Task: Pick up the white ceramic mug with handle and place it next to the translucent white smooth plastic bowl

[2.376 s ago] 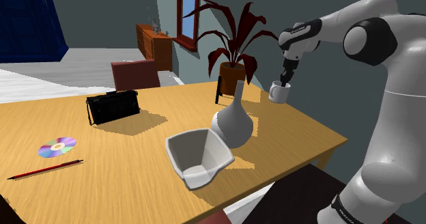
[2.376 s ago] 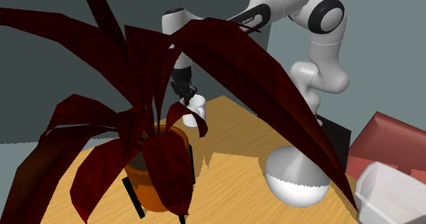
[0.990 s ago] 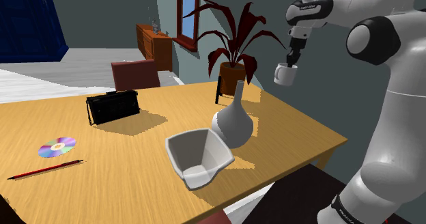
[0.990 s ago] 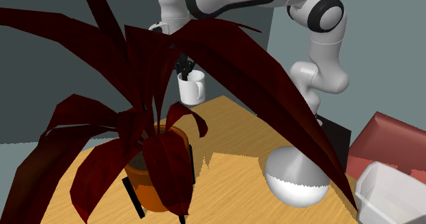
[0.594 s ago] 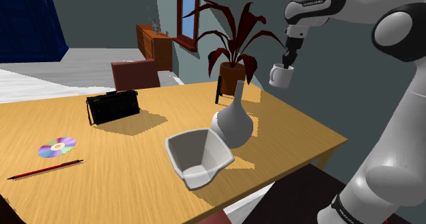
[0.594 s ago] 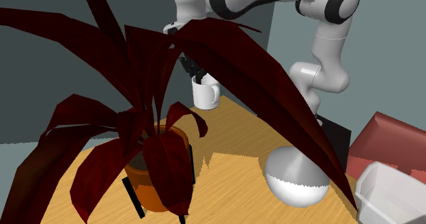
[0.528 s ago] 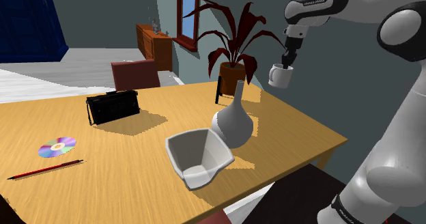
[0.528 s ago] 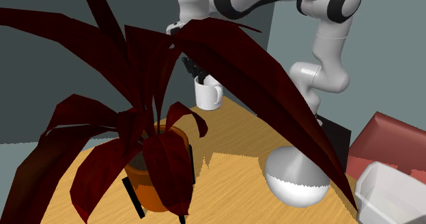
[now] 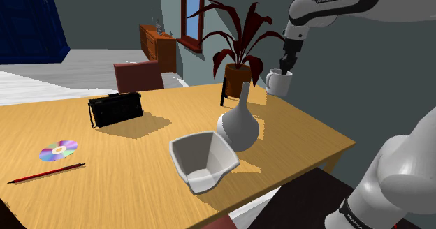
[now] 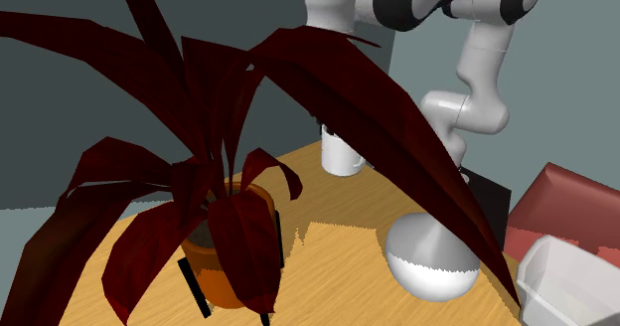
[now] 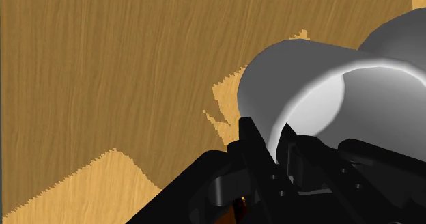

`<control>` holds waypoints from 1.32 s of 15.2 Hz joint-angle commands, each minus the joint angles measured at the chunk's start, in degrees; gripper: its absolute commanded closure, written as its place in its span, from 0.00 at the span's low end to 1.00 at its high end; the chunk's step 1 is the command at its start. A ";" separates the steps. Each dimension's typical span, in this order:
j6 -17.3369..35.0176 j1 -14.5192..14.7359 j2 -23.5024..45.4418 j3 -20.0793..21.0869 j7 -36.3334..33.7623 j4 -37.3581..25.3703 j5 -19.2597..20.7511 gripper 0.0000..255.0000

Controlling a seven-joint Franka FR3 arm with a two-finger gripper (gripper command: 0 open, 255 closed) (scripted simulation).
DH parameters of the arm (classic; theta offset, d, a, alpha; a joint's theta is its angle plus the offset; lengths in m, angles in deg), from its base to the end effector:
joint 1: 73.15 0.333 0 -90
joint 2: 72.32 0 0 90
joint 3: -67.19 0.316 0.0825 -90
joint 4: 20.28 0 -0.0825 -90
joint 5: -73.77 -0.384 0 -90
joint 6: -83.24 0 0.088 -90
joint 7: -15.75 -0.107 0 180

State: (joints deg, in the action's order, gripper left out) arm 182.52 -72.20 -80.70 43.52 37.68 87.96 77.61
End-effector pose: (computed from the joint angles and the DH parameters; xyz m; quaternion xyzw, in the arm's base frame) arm 0.4710 -0.2160 0.5585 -0.9999 -0.0012 0.0116 0.0007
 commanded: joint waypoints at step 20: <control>0.09 11.02 -10.63 19.82 -30.45 11.39 -2.80 1.00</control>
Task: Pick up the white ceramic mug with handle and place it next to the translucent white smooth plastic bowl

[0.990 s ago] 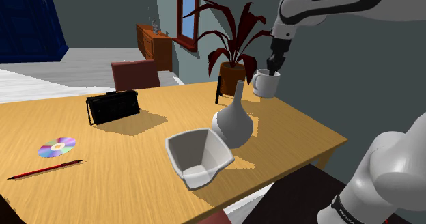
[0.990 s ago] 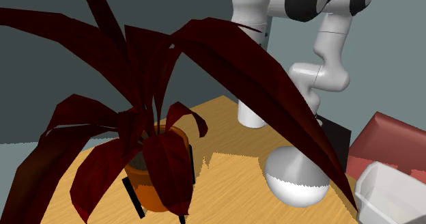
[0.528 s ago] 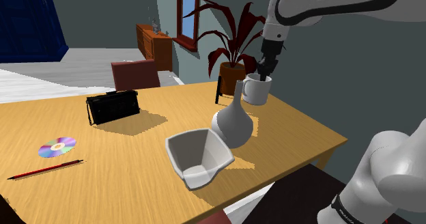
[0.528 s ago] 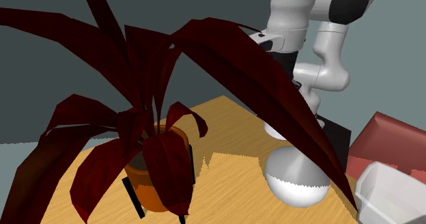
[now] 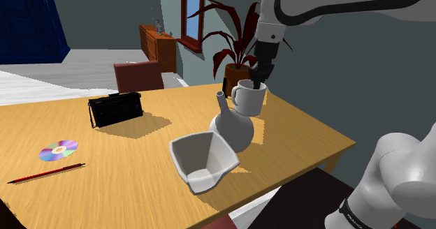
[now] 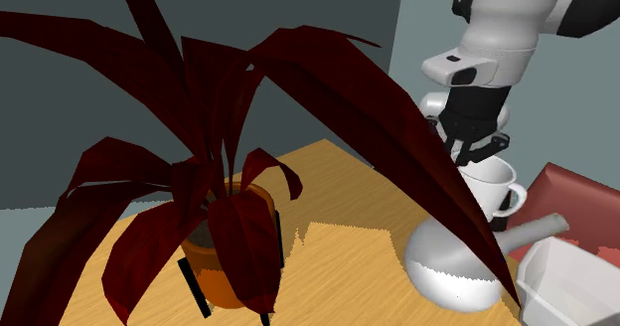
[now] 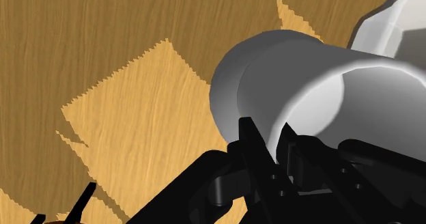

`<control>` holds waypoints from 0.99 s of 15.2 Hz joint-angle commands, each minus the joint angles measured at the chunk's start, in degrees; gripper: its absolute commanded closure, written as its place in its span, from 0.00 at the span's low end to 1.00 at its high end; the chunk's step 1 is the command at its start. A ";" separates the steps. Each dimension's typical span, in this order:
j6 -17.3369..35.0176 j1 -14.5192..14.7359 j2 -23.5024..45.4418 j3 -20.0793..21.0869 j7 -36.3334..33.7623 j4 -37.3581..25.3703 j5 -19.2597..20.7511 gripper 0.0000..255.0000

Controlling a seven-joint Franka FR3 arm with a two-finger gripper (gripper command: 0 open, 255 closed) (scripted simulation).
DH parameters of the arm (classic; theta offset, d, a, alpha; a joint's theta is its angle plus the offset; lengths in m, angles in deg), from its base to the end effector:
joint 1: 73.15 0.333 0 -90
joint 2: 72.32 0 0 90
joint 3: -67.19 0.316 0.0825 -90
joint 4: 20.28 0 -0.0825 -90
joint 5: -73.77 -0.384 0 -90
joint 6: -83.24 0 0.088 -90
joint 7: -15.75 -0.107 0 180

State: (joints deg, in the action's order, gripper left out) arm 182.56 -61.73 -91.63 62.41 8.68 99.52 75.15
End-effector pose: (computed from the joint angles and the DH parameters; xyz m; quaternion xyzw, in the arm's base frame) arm 0.4498 0.0460 0.5603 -0.9999 -0.0008 0.0109 0.0006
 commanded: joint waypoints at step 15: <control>0.21 8.61 9.02 14.30 -21.88 -9.00 -3.78 1.00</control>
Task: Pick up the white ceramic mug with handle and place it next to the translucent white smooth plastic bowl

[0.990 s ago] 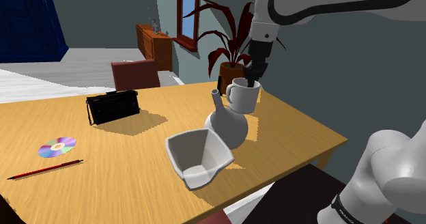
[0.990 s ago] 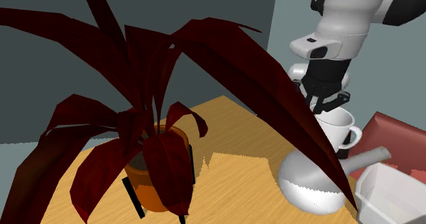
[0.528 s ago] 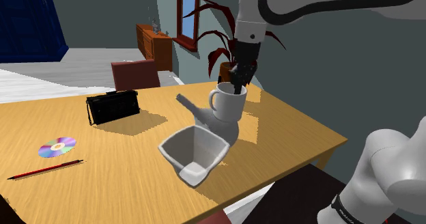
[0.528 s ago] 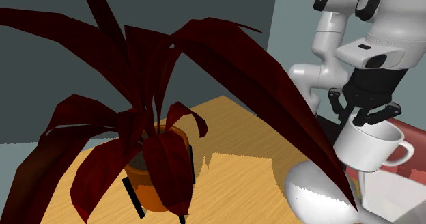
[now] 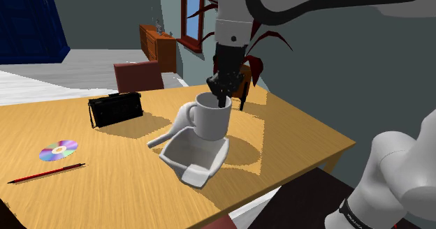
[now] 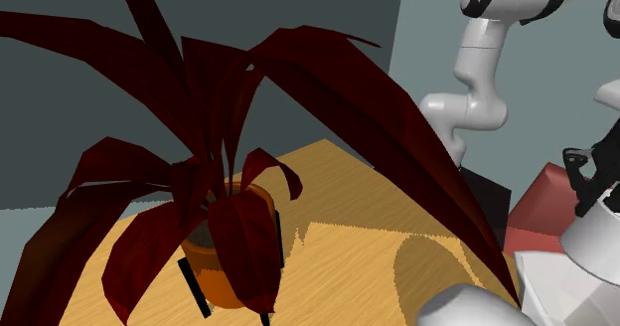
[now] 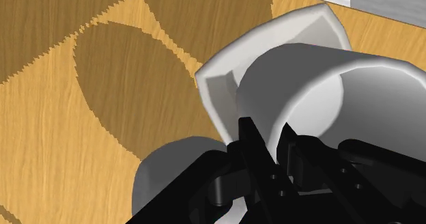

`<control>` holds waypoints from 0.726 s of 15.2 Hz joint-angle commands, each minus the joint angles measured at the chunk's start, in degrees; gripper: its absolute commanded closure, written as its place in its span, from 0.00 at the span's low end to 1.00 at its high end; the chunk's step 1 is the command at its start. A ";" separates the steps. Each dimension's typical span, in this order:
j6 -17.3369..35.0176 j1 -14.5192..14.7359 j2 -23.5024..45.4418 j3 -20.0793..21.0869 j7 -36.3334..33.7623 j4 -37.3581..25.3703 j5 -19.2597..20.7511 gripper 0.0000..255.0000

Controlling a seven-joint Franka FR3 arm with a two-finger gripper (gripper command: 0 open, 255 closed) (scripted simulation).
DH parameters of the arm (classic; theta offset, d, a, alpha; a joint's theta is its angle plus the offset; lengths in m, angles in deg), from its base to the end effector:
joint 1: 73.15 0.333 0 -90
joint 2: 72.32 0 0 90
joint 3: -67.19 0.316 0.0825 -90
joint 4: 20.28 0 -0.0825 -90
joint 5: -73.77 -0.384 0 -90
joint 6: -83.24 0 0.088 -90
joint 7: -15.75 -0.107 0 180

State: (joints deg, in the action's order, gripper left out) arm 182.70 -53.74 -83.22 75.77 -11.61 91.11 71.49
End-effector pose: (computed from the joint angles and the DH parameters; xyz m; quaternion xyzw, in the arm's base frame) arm 0.4378 0.2426 0.5604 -0.9999 -0.0006 0.0114 0.0002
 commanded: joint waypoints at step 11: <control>-2.03 7.17 15.12 8.97 -16.78 -17.09 2.62 1.00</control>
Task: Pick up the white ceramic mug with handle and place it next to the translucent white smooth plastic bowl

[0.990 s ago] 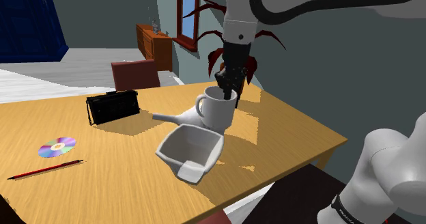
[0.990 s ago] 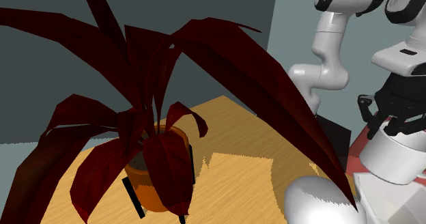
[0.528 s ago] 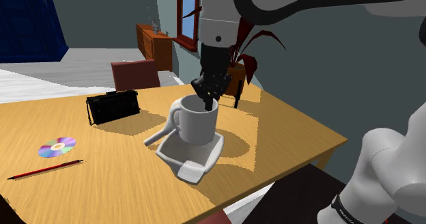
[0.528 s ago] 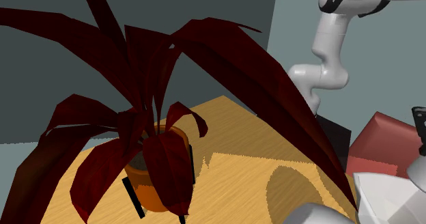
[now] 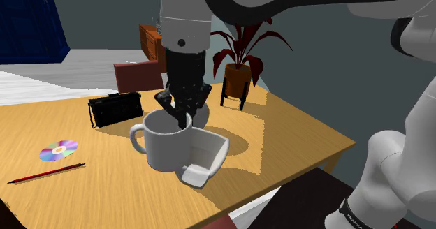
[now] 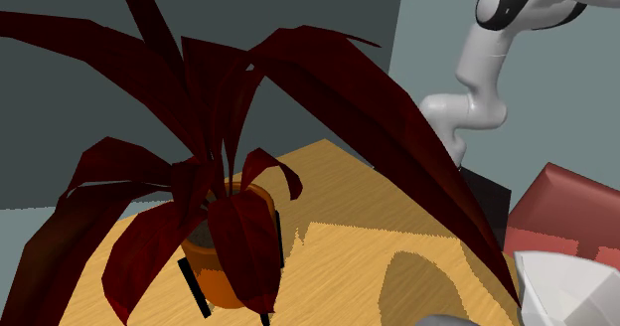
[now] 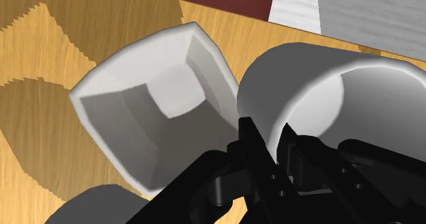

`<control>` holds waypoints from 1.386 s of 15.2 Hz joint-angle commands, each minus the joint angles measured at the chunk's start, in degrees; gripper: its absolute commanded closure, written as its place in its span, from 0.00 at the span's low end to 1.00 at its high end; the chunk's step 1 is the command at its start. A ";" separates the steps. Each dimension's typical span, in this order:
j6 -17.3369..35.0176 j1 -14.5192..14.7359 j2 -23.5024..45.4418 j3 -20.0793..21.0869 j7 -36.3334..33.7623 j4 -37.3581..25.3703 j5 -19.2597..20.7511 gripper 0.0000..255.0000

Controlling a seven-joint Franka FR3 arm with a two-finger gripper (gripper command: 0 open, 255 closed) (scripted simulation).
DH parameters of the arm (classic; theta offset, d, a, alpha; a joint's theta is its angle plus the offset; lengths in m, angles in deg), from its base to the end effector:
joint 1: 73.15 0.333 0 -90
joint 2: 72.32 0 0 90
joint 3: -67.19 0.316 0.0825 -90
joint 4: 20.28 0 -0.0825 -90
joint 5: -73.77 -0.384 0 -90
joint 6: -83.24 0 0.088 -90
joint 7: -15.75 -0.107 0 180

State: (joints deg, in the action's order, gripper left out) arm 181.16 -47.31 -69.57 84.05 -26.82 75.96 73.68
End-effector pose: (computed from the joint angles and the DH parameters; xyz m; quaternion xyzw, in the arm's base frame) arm 0.4249 0.3878 0.5587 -0.9999 -0.0009 0.0114 0.0001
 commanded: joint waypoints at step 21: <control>1.00 9.98 20.32 4.16 -13.91 -18.23 7.16 1.00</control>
State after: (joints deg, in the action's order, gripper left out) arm 181.20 -37.21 -49.02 88.21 -40.72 56.62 80.90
